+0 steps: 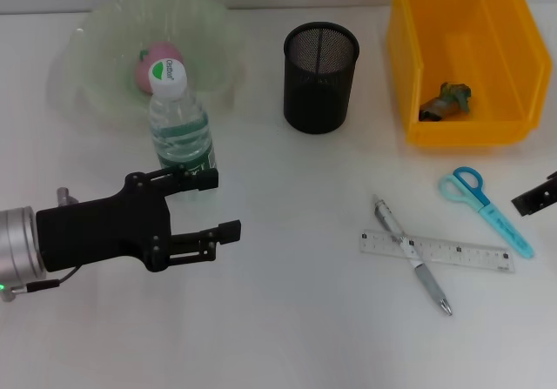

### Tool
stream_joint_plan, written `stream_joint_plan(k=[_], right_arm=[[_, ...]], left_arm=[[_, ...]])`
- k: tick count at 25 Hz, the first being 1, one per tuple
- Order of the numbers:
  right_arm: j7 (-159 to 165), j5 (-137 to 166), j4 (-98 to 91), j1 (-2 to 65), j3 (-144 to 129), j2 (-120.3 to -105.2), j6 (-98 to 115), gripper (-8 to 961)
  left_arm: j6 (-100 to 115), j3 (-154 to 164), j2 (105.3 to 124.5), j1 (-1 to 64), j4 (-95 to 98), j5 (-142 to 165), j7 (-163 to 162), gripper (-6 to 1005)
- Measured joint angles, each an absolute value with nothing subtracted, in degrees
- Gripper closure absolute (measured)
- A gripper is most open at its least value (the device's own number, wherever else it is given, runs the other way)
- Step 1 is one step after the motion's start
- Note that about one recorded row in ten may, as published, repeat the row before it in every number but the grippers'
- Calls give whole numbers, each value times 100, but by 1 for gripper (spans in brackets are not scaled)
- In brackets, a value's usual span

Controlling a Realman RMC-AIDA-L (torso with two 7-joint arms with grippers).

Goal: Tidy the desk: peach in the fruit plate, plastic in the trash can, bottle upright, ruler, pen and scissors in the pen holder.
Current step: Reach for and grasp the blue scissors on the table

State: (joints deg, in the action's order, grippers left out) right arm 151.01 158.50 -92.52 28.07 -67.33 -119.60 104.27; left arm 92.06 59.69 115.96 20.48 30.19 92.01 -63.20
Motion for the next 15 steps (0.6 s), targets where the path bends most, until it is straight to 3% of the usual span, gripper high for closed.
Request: stream_joint_plan(k=[15], right_arm=[[15187, 15878, -7627, 3119, -7233, -11923, 9329, 169]], left_arm=[[8996, 5967, 11645, 2119, 3009, 9226, -6355, 204]])
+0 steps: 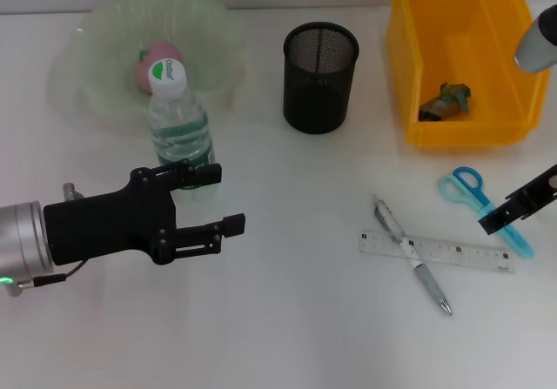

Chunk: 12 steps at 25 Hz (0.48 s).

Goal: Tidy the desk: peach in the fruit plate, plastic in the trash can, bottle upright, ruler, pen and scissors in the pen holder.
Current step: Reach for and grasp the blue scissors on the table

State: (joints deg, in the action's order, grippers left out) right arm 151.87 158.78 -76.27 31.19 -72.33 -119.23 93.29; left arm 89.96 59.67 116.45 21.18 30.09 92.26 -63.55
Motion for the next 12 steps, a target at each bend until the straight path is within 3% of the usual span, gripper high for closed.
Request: stream_joint_plan(k=[12], right_arm=[[15135, 15913, -7157, 3250, -7435, -11927, 8999, 212]], left_arm=[[8918, 5975, 11715, 2118, 3003, 9234, -6338, 204]])
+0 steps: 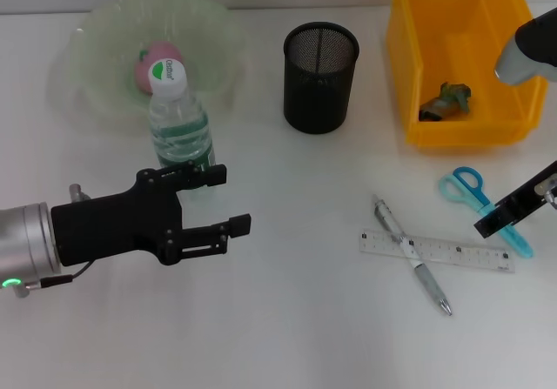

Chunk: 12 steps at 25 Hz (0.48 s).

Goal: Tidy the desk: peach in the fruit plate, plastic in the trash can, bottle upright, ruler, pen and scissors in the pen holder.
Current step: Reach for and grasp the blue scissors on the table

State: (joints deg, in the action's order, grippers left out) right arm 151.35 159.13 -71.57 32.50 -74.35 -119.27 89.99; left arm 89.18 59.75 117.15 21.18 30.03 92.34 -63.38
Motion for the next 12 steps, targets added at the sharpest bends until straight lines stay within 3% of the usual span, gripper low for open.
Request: stream_joint_plan(k=[6, 12], right_arm=[[15136, 15926, -7145, 3245, -7447, -11927, 8929, 413], [15149, 15933, -7074, 3247, -7463, -11933, 8874, 409]], left_arm=[[8849, 6011, 11733, 2119, 2992, 9237, -6323, 204], [8849, 6006, 11736, 2118, 2980, 9238, -6319, 204]])
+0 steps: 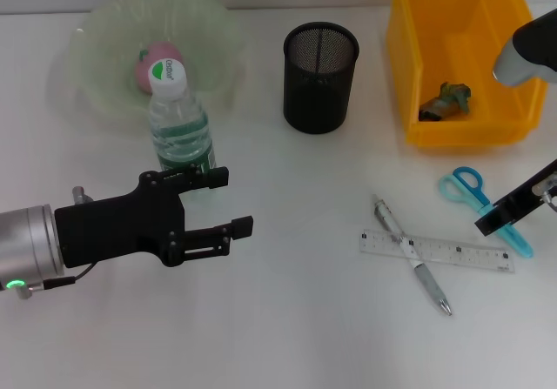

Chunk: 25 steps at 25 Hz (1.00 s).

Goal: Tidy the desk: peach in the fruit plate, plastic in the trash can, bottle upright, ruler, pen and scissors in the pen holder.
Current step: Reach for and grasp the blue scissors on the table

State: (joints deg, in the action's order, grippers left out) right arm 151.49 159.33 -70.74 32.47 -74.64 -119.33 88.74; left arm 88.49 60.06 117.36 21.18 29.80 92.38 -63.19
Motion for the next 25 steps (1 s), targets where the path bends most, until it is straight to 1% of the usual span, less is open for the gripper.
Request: stream_joint_plan(k=[15, 20, 25], right_arm=[[15180, 16006, -6986, 3228, -7604, -11940, 8672, 425], [15180, 16006, -6952, 3223, -7602, -11944, 8645, 596], [15180, 16006, -6926, 3224, -7602, -11945, 8621, 590]], left_arm=[[8765, 5983, 11756, 2095, 2979, 9237, -6319, 204], [8719, 5988, 11760, 2097, 2979, 9237, -6319, 204], [8685, 5989, 11760, 2100, 2979, 9237, -6319, 204]])
